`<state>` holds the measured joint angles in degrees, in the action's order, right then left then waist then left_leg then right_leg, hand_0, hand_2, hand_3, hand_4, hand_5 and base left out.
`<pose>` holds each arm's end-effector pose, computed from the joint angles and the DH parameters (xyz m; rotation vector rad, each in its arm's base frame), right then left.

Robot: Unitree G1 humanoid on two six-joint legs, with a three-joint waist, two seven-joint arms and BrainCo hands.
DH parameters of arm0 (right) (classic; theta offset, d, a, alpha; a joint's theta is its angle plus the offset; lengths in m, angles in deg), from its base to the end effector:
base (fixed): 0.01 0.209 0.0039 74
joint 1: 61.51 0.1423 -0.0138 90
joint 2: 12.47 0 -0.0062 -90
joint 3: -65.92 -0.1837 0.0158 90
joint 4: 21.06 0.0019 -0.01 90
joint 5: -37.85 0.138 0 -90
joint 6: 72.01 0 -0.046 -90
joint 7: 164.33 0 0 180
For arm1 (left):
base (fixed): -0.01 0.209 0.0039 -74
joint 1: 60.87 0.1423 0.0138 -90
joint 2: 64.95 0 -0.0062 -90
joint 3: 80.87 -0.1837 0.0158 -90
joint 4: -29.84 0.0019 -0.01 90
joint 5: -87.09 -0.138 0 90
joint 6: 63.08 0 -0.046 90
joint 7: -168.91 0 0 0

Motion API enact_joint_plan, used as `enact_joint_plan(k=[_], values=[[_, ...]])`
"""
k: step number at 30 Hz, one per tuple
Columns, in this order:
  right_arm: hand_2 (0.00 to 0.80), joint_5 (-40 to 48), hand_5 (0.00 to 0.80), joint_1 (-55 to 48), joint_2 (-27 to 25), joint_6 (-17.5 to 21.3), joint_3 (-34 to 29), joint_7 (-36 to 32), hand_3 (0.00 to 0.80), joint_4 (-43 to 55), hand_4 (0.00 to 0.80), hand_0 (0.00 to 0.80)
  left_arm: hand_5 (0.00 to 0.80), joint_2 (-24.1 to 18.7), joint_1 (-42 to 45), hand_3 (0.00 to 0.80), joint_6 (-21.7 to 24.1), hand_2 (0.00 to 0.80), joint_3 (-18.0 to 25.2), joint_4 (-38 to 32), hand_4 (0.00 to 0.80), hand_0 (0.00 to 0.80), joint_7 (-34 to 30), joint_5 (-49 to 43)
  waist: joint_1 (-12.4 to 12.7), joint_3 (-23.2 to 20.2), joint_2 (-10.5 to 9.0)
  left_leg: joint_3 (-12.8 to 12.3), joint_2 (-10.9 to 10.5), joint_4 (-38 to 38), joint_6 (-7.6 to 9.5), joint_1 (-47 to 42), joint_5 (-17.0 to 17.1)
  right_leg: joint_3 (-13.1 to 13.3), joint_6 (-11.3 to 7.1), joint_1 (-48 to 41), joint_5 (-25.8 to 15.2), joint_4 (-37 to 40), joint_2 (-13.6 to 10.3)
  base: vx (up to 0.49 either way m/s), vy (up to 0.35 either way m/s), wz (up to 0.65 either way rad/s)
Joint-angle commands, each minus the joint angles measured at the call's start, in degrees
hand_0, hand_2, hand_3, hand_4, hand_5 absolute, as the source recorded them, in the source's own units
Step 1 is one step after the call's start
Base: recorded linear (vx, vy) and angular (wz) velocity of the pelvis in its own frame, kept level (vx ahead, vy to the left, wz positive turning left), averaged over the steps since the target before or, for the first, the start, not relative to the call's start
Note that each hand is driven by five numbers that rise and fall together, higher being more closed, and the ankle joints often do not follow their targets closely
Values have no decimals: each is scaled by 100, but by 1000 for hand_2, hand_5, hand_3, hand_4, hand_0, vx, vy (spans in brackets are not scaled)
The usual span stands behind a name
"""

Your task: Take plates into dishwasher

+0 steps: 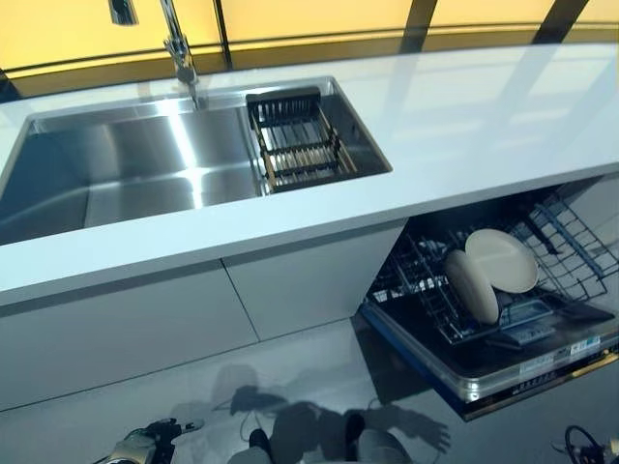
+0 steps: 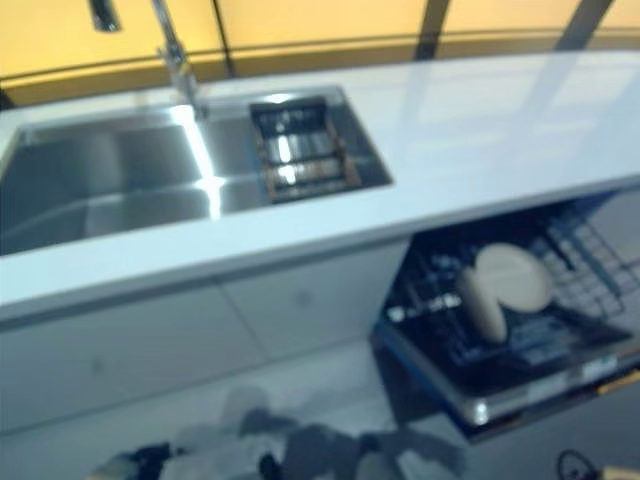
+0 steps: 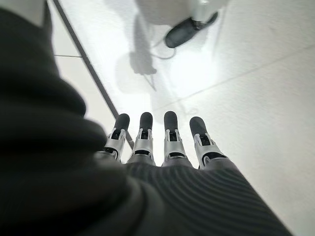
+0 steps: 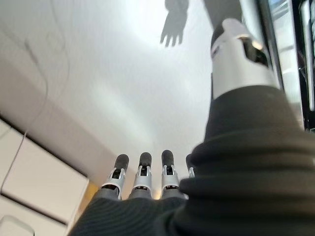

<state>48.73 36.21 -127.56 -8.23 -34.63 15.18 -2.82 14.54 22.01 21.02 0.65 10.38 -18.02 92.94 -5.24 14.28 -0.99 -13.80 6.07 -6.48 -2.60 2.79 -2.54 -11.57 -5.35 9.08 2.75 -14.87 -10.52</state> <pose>0.0920 -0.3862 -0.0223 -0.1503 1.3615 -0.7528 0.1120 0.2976 -0.0794 0.3249 1.2210 0.1307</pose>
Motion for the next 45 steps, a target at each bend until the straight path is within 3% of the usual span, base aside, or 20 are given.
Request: enact_joint_plan(k=[1, 3, 4, 7, 9, 13, 18, 23, 25, 28, 30, 34, 40, 45], values=[[0, 224, 0, 3, 172, 118, 48, 374, 0, -224, 0, 0, 0, -80, 1, 0, -131, 0, -4, 106, 0, 0, 68, 428, -68, 171, -5, 152, -60, -1089, 330, -17, -862, 603, -126, 411, -712, -17, -615, 27, -325, 12], [0, 221, 0, -57, 320, 94, 29, 509, 0, -243, 0, 0, 0, -2, 147, 0, -230, 0, 22, 93, 0, 0, 231, 441, -29, 171, -7, 77, 81, -1477, 270, 57, -1026, 440, -138, 183, -530, 39, -556, 48, -261, 5], [0, 509, 0, -108, 439, 171, 21, 663, 0, -252, 0, 0, 0, 29, 237, 0, -278, 0, 71, 57, 0, 0, 214, 301, -54, 177, 26, -44, 162, -1414, 246, 29, -922, 395, -173, 209, -482, -33, -498, 32, -160, -9], [0, 797, 0, -180, 549, 206, -103, 711, 0, -276, 0, 0, 0, 78, 214, 0, -234, 0, 83, 69, 0, 0, 174, 344, -127, 244, 90, -74, 315, -1394, 189, 50, -818, 458, -191, 220, -393, -50, -374, -34, -157, -19], [0, 1069, 0, -166, 589, 306, -144, 851, 0, -337, 0, 0, 0, 109, 131, 0, -203, 0, 43, 63, 0, 0, 171, 296, -188, 333, 141, -41, 313, -1299, 179, 135, -677, 460, -201, 411, -364, -170, -358, -137, -88, -22], [0, 1468, 0, 12, 461, 436, -214, 1101, 0, -316, 0, 0, 0, 179, 75, 0, -144, 0, -57, -95, 0, 0, 108, 358, -217, 604, 339, 12, 251, -1601, 174, 438, -733, 493, -134, 776, -167, -669, -416, -149, 8, -4], [0, 2372, 0, 280, 358, 190, -317, 1394, 0, -389, 0, 0, 0, 260, 107, 0, -67, 0, -41, -146, 0, 0, 39, 551, -202, 812, 591, 15, 143, -2035, 199, 823, -869, 564, -8, 1090, 101, -1143, -470, -114, 62, 6], [0, 4294, 0, 509, 234, 152, -646, 1659, 0, -532, 0, 0, 0, 363, 172, 0, 83, 0, -22, -164, 0, 0, 107, 704, -157, 947, 762, 67, 99, -2520, 261, 1158, -1092, 643, 134, 1367, 355, -1623, -510, -73, 39, 4], [0, 6017, 0, 658, 217, 452, -939, 1645, 0, -461, 0, 0, 0, 438, 227, 0, 127, 0, 2, -182, 0, 0, 195, 769, -124, 990, 842, 128, 65, -2875, 298, 1362, -1249, 690, 231, 1500, 502, -1920, -537, -69, 40, 6], [0, 7339, 0, 780, 275, 897, -1110, 1397, 0, -84, 0, 0, 0, 536, 339, 0, 159, 0, -1, -233, 0, 0, 278, 816, -109, 988, 895, 195, 52, -3139, 316, 1500, -1380, 735, 296, 1605, 640, -2169, -555, -9, 43, 8], [0, 8283, 0, 969, 410, 1350, -1158, 871, 0, 518, 0, 0, 0, 669, 491, 0, 201, 0, -62, -337, 0, 0, 324, 904, -94, 947, 979, 256, -3, -3335, 321, 1604, -1461, 809, 362, 1701, 744, -2362, -572, 13, 88, 0], [0, 8515, 0, 1349, 327, 1569, -1110, 319, 0, 1021, 0, 0, 0, 805, 605, 0, 236, 0, -196, -415, 0, 0, 337, 1008, -59, 895, 1077, 302, -58, -3481, 313, 1643, -1515, 843, 411, 1731, 835, -2505, -626, 12, 93, 0], [0, 7412, 0, 2862, -129, 1341, -522, -465, 0, 1530, 0, 0, 0, 859, 674, 0, 109, 0, -437, -559, 0, 0, 356, 1081, 142, 769, 1166, 401, -111, -3592, 260, 1630, -1403, 826, 482, 1659, 936, -2606, -678, 20, 52, -1], [0, 7377, 0, 3712, -169, 1341, -52, -940, 0, 1774, 0, 0, 0, 807, 680, 0, 50, 0, -482, -619, 0, 0, 351, 1064, 279, 720, 1157, 476, -110, -3631, 230, 1612, -1269, 798, 497, 1589, 963, -2631, -677, 7, -4, -5]])
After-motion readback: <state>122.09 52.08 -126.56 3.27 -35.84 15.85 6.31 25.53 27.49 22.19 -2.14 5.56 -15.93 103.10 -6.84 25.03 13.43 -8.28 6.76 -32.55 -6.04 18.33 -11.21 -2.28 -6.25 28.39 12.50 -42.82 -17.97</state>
